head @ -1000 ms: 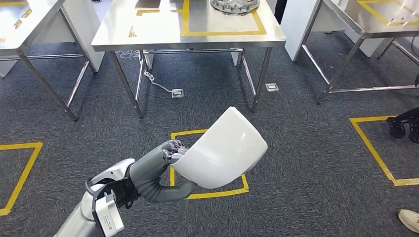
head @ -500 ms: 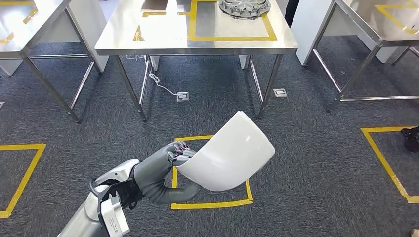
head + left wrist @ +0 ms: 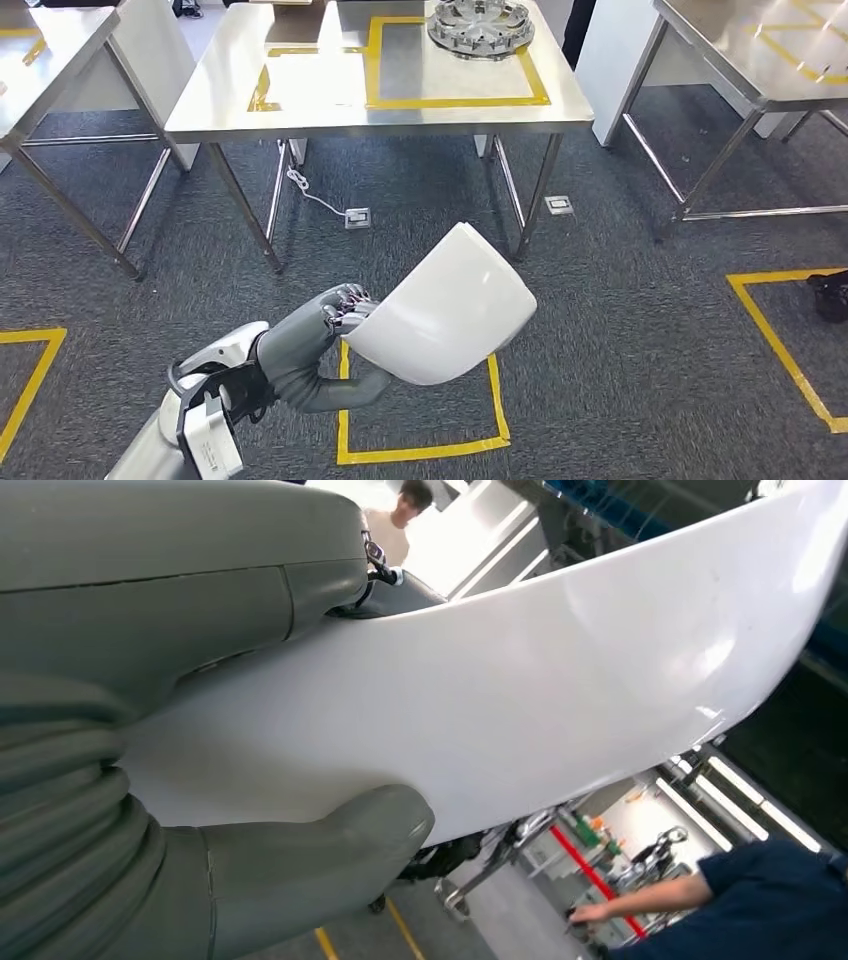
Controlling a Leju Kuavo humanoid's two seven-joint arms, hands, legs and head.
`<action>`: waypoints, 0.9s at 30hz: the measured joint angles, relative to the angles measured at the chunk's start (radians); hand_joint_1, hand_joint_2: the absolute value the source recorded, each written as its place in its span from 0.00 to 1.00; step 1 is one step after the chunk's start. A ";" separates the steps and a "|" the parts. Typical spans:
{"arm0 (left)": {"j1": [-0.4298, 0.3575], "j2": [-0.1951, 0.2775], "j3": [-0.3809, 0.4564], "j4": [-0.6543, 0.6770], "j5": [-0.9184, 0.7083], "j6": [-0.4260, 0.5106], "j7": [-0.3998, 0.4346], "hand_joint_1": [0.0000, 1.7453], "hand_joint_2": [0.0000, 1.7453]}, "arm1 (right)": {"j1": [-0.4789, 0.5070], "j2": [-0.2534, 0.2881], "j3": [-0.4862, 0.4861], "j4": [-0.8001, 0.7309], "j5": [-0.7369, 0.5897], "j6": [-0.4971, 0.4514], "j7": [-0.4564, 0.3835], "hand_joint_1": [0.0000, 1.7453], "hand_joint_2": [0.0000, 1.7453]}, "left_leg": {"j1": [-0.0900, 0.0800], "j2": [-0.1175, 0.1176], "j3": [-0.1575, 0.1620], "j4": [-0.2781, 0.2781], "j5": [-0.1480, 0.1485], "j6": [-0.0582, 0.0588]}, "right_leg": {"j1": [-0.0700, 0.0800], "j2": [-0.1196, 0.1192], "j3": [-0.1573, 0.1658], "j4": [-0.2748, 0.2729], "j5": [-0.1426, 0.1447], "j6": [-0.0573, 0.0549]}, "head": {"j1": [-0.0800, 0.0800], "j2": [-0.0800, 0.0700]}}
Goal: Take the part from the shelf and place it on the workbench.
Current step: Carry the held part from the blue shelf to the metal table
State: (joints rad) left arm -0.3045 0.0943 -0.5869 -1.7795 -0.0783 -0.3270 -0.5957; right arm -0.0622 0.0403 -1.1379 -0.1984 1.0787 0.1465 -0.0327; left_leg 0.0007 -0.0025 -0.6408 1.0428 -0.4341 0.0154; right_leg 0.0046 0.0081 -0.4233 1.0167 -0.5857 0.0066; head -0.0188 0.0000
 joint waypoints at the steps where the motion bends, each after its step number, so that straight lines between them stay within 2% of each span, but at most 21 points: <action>1: -0.003 -0.001 0.000 -0.001 0.000 0.000 0.000 1.00 1.00 | -0.003 0.000 0.000 0.000 0.000 0.000 0.000 0.00 0.00 | 0.001 -0.002 0.014 -0.003 -0.004 0.007 | -0.001 -0.001 -0.002 0.022 0.009 0.006 | 0.001 0.000; 2: -0.006 -0.001 0.000 -0.002 0.000 0.000 -0.001 1.00 1.00 | -0.006 -0.001 0.000 0.000 0.000 0.000 0.000 0.00 0.00 | 0.003 -0.003 0.026 -0.005 -0.010 0.014 | -0.002 -0.001 -0.023 0.065 0.020 0.011 | 0.003 0.000; 3: -0.007 -0.002 0.000 -0.002 0.000 0.000 -0.001 1.00 1.00 | -0.009 -0.001 0.000 0.000 0.000 0.000 0.000 0.00 0.00 | 0.004 -0.003 0.039 -0.006 -0.017 0.019 | -0.004 -0.002 -0.058 0.122 0.022 0.015 | 0.005 0.000; 4: -0.008 -0.002 0.000 -0.002 0.000 0.000 -0.001 1.00 1.00 | -0.010 -0.001 0.000 0.000 0.000 0.000 0.000 0.00 0.00 | 0.004 -0.002 0.048 -0.007 -0.026 0.022 | -0.005 -0.003 -0.106 0.186 0.011 0.020 | 0.008 0.000; 6: -0.008 -0.002 0.000 0.000 0.000 0.000 -0.001 1.00 1.00 | -0.008 0.000 0.000 0.000 0.000 0.000 0.000 0.00 0.00 | 0.004 -0.004 0.066 -0.008 -0.045 0.024 | -0.009 -0.003 -0.200 0.280 -0.050 0.027 | 0.011 0.000; 7: -0.008 -0.002 -0.001 0.000 0.000 0.000 0.000 1.00 1.00 | -0.006 0.000 0.000 0.000 0.000 0.000 0.000 0.00 0.00 | 0.004 -0.005 0.077 -0.008 -0.055 0.024 | -0.010 -0.003 -0.234 0.293 -0.080 0.028 | 0.013 0.000; 8: -0.007 -0.002 -0.001 0.000 0.001 0.001 0.001 1.00 1.00 | -0.004 0.000 0.000 0.000 0.000 0.001 0.000 0.00 0.00 | 0.004 -0.006 0.089 -0.008 -0.066 0.023 | -0.011 -0.003 -0.254 0.278 -0.089 0.028 | 0.014 0.000; 9: -0.007 -0.002 -0.001 0.000 0.001 0.002 0.002 1.00 1.00 | -0.002 0.000 0.000 0.000 0.000 0.002 0.000 0.00 0.00 | 0.004 -0.007 0.101 -0.008 -0.077 0.021 | -0.011 -0.004 -0.261 0.237 -0.070 0.026 | 0.015 0.000; 11: -0.006 -0.004 -0.001 0.000 0.000 0.010 0.008 1.00 1.00 | 0.001 -0.001 0.000 0.000 0.004 0.005 -0.003 0.00 0.00 | 0.004 -0.006 0.127 -0.008 -0.099 0.016 | -0.007 -0.005 -0.245 0.113 0.037 0.016 | 0.017 0.000; 12: -0.004 -0.004 -0.001 -0.001 -0.002 0.016 0.012 1.00 1.00 | 0.002 -0.001 0.000 0.000 0.008 0.006 -0.004 0.00 0.00 | 0.003 -0.006 0.137 -0.009 -0.110 0.012 | -0.003 -0.006 -0.233 0.066 0.076 0.010 | 0.019 0.000; 13: 0.000 -0.005 0.000 -0.004 -0.005 0.022 0.015 1.00 1.00 | 0.003 -0.001 0.000 0.000 0.013 0.007 -0.006 0.00 0.00 | 0.002 -0.007 0.147 -0.012 -0.121 0.006 | 0.000 -0.007 -0.223 0.039 0.099 0.004 | 0.020 0.000; 15: 0.008 -0.004 0.000 -0.014 -0.011 0.034 0.018 1.00 1.00 | 0.004 -0.003 0.000 0.000 0.022 0.012 -0.008 0.00 0.00 | 0.000 -0.008 0.165 -0.001 -0.120 -0.009 | 0.001 -0.004 -0.199 0.022 0.096 -0.008 | 0.022 0.000; 17: 0.016 -0.001 0.000 -0.025 -0.017 0.042 0.016 1.00 1.00 | 0.004 -0.004 0.001 0.000 0.027 0.019 -0.010 0.00 0.00 | -0.001 -0.006 0.166 0.048 -0.105 -0.020 | -0.005 -0.003 -0.164 0.005 0.115 -0.019 | 0.020 0.000; 18: 0.019 0.002 0.000 -0.028 -0.018 0.045 0.014 1.00 1.00 | 0.004 -0.004 0.001 0.000 0.029 0.021 -0.011 0.00 0.00 | -0.001 -0.005 0.148 0.089 -0.106 -0.025 | -0.007 -0.004 -0.148 0.002 0.119 -0.024 | 0.017 0.000; 19: 0.024 0.004 0.000 -0.030 -0.020 0.047 0.014 1.00 1.00 | 0.003 -0.004 0.001 0.000 0.030 0.023 -0.010 0.00 0.00 | 0.001 -0.004 0.115 0.141 -0.118 -0.028 | -0.009 -0.006 -0.137 -0.001 0.117 -0.028 | 0.013 0.000; 21: 0.034 0.009 0.000 -0.033 -0.022 0.048 0.015 1.00 1.00 | 0.001 -0.004 0.001 0.000 0.031 0.024 -0.009 0.00 0.00 | 0.002 -0.004 0.033 0.231 -0.174 -0.033 | -0.009 -0.005 -0.121 -0.001 0.098 -0.032 | 0.006 0.000; 22: 0.038 0.010 0.000 -0.033 -0.022 0.048 0.016 1.00 1.00 | 0.001 -0.004 0.002 0.000 0.031 0.024 -0.008 0.00 0.00 | 0.003 -0.003 -0.001 0.249 -0.206 -0.035 | -0.009 -0.004 -0.112 -0.001 0.088 -0.032 | 0.004 0.000; 23: 0.041 0.012 0.000 -0.034 -0.023 0.048 0.016 1.00 1.00 | 0.002 -0.004 0.002 0.000 0.031 0.024 -0.007 0.00 0.00 | 0.003 -0.003 -0.022 0.243 -0.224 -0.037 | -0.010 -0.003 -0.102 -0.001 0.077 -0.031 | 0.003 0.000; 24: 0.043 0.015 0.000 -0.034 -0.023 0.048 0.016 1.00 1.00 | 0.003 -0.004 0.002 0.000 0.031 0.024 -0.006 0.00 0.00 | 0.004 -0.003 -0.031 0.213 -0.219 -0.038 | -0.010 -0.003 -0.089 -0.001 0.065 -0.030 | 0.001 0.000; 25: 0.044 0.017 0.000 -0.034 -0.023 0.048 0.016 1.00 1.00 | 0.003 -0.004 0.002 0.000 0.031 0.024 -0.004 0.00 0.00 | 0.005 -0.003 -0.032 0.163 -0.183 -0.037 | -0.010 -0.002 -0.075 -0.001 0.052 -0.028 | 0.000 0.000; 27: 0.046 0.024 0.000 -0.031 -0.023 0.048 0.016 1.00 1.00 | 0.004 -0.004 0.002 0.000 0.031 0.024 0.000 0.00 0.00 | 0.005 0.000 -0.028 0.056 -0.056 -0.029 | -0.009 -0.001 -0.052 0.001 0.025 -0.019 | -0.002 0.000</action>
State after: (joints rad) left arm -0.2589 0.1179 -0.5864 -1.8104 -0.1010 -0.2792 -0.5798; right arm -0.0584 0.0362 -1.1357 -0.1982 1.1094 0.1708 -0.0332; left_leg 0.0053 -0.0027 -0.6689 1.0993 -0.4896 -0.0135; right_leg -0.0041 0.0068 -0.4751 1.0177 -0.5604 -0.0120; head -0.0213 0.0000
